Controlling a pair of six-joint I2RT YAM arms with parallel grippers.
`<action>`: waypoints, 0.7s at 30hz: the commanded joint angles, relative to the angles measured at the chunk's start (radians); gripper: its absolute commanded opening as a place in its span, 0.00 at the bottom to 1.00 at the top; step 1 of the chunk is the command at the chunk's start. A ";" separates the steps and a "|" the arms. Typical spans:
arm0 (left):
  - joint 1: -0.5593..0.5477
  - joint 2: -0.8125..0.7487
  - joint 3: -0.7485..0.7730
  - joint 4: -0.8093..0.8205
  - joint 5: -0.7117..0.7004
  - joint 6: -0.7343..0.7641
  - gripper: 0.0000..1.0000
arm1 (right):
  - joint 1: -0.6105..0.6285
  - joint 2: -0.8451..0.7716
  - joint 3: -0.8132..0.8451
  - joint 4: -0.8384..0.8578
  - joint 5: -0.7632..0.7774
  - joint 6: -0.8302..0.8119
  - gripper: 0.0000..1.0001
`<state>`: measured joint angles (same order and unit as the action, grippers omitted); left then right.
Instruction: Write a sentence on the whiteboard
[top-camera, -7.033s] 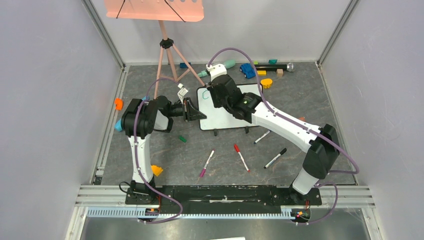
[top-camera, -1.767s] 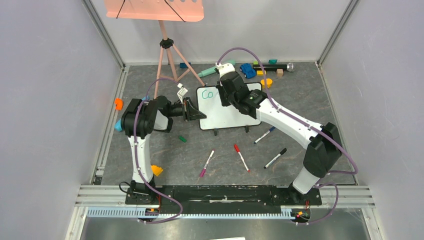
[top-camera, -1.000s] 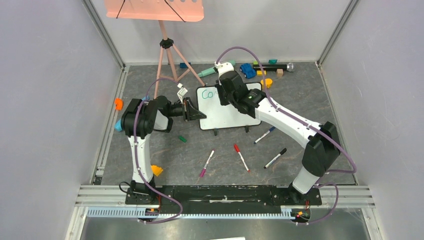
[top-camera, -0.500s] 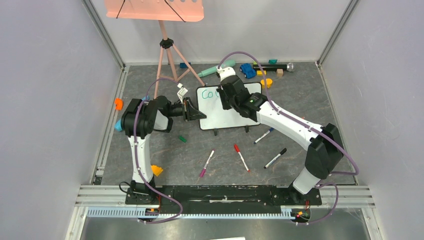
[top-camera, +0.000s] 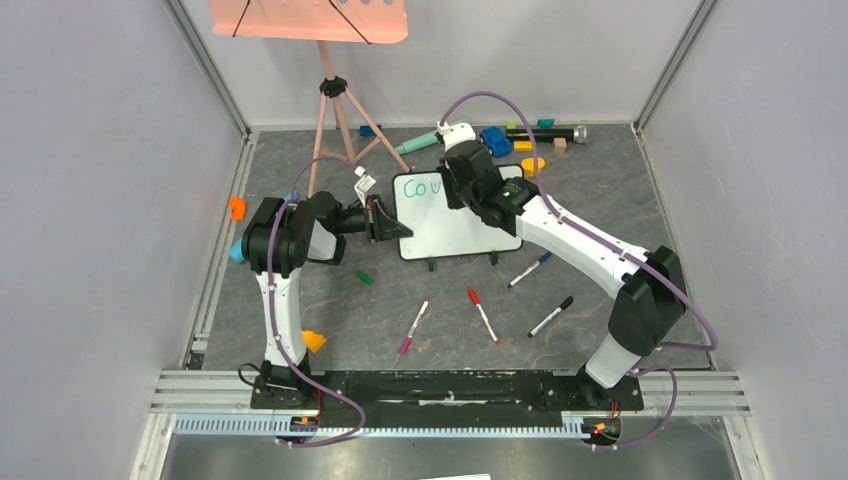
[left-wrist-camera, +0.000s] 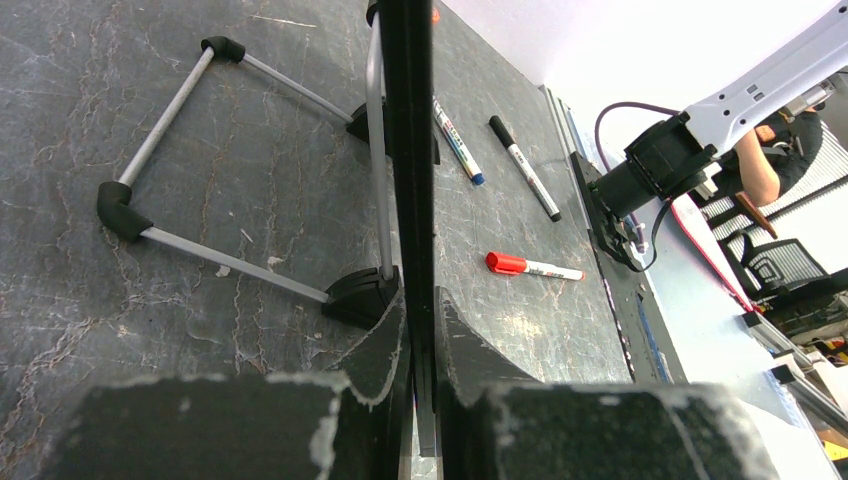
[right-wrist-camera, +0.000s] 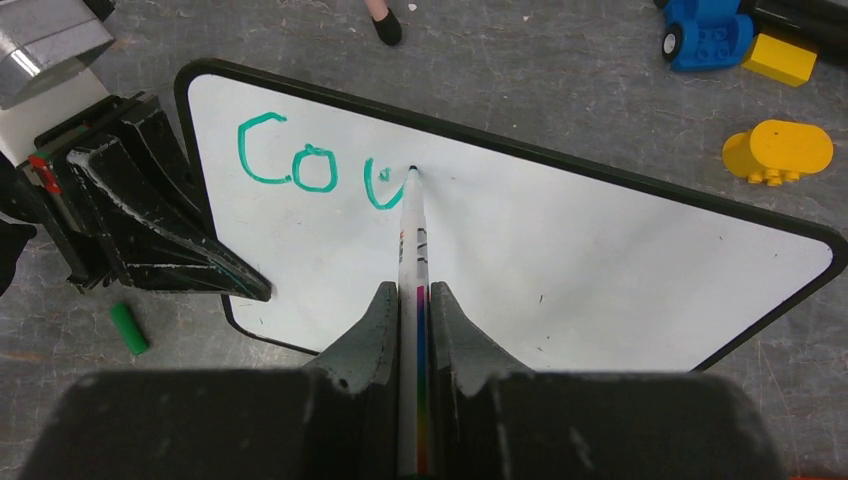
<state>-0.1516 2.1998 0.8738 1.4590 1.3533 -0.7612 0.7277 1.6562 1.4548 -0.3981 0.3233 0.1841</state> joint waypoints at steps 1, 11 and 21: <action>0.004 -0.020 0.004 0.098 0.029 0.041 0.02 | -0.011 0.023 0.057 0.011 0.031 -0.017 0.00; 0.005 -0.018 0.005 0.098 0.030 0.041 0.02 | -0.011 -0.006 -0.011 0.012 0.001 0.010 0.00; 0.006 -0.012 0.010 0.098 0.027 0.034 0.02 | -0.011 -0.027 -0.068 0.012 -0.003 0.015 0.00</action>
<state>-0.1497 2.1998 0.8738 1.4525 1.3518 -0.7616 0.7246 1.6421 1.4036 -0.3897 0.2966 0.1936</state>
